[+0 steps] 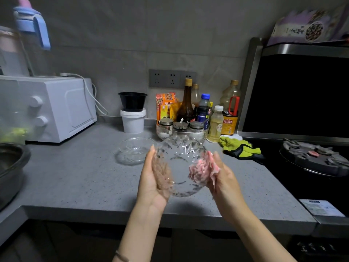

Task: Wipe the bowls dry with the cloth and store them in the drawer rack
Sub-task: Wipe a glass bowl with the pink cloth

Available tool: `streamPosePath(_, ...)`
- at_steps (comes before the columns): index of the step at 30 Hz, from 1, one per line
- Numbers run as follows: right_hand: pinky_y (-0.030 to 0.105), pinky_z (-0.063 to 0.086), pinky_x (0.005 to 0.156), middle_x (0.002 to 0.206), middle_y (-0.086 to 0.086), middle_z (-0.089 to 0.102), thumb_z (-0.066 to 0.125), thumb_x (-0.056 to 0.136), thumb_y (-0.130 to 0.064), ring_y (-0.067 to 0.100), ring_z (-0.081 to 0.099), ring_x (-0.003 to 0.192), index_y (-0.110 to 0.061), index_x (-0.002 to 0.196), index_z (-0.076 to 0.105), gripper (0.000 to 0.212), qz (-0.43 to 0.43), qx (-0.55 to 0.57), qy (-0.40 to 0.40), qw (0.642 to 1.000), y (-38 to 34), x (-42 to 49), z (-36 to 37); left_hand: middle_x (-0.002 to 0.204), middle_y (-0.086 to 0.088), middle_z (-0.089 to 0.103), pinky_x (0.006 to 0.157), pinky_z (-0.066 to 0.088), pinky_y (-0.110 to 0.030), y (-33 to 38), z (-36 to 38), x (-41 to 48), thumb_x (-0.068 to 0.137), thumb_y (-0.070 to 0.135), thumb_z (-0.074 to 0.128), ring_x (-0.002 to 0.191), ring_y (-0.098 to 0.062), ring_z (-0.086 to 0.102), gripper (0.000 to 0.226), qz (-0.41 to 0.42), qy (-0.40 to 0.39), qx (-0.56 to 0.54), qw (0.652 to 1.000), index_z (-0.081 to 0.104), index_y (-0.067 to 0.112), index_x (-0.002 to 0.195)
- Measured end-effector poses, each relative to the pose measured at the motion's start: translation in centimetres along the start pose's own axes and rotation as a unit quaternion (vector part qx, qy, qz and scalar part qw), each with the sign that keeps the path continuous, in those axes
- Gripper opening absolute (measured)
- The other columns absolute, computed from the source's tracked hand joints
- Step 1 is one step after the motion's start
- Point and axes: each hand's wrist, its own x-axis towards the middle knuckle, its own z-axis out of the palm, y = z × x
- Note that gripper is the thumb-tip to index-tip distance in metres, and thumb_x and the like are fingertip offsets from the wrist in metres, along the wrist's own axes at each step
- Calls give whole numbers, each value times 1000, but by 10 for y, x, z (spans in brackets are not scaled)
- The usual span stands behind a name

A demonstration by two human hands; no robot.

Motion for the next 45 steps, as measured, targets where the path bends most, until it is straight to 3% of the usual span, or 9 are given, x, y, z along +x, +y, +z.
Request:
streamPosePath(3,44,51,91,90,6,74,39,92,-46,32,65,93,-16,90,69,42,-54,-60,75,994,0,8,-7,100,-10,73,78,54,-45,2,-2,6,87,53,54,97,-29,67,44,-29,27,-6,999,67,19,110)
streamPosePath(8,14,49,82,119,8,62,29,97,-39,6,61,105,-11,130,53,49,-295,-108,63,947,-23,14,-1,102,-11,73,88,51,-49,4,-6,12,84,53,58,100,-32,66,44,-34,52,-6,998,68,17,108)
streamPosePath(12,36,17,117,156,-6,23,24,99,-47,12,18,144,-32,144,35,48,-415,-502,-56,757,-5,17,13,100,-13,73,79,54,-39,-4,-1,8,87,56,52,93,-28,69,52,-64,37,9,997,67,11,109)
streamPosePath(20,47,16,116,156,4,24,31,101,-39,20,19,145,-19,148,28,51,-476,-611,-75,628,27,-6,13,94,-9,74,63,56,-31,-6,-19,12,82,61,57,79,-21,72,55,-80,30,8,996,70,11,102)
streamPosePath(26,42,10,119,159,3,15,20,103,-35,21,15,146,-16,150,22,50,-436,-587,-34,681,20,-2,6,113,0,54,89,38,-44,0,-22,12,32,71,83,100,-25,49,90,-5,94,-13,996,63,21,105)
streamPosePath(32,42,10,119,157,5,21,26,101,-35,21,16,145,-15,149,22,52,-465,-613,-41,637,18,-6,16,104,-10,72,78,54,-39,0,-18,4,72,65,64,93,-26,70,62,-57,46,-9,997,67,13,107)
streamPosePath(37,44,11,118,159,3,15,20,103,-36,21,14,146,-15,150,20,51,-432,-609,-26,665,23,-7,3,112,4,50,89,39,-46,8,-21,10,21,74,82,99,-23,47,94,15,88,-6,996,62,25,97)
streamPosePath(43,45,17,117,154,4,28,33,99,-44,21,21,144,-17,147,31,55,-470,-610,-43,636,17,-8,23,102,-12,73,78,57,-36,-1,-14,-2,81,59,57,92,-24,71,54,-47,-2,48,998,72,12,104)
streamPosePath(45,42,25,114,151,-2,35,32,97,-46,13,30,139,-25,146,34,53,-428,-581,-24,692,3,1,26,99,-11,74,89,53,-40,-5,-12,-3,81,58,58,95,-25,70,48,-27,0,95,995,75,15,97)
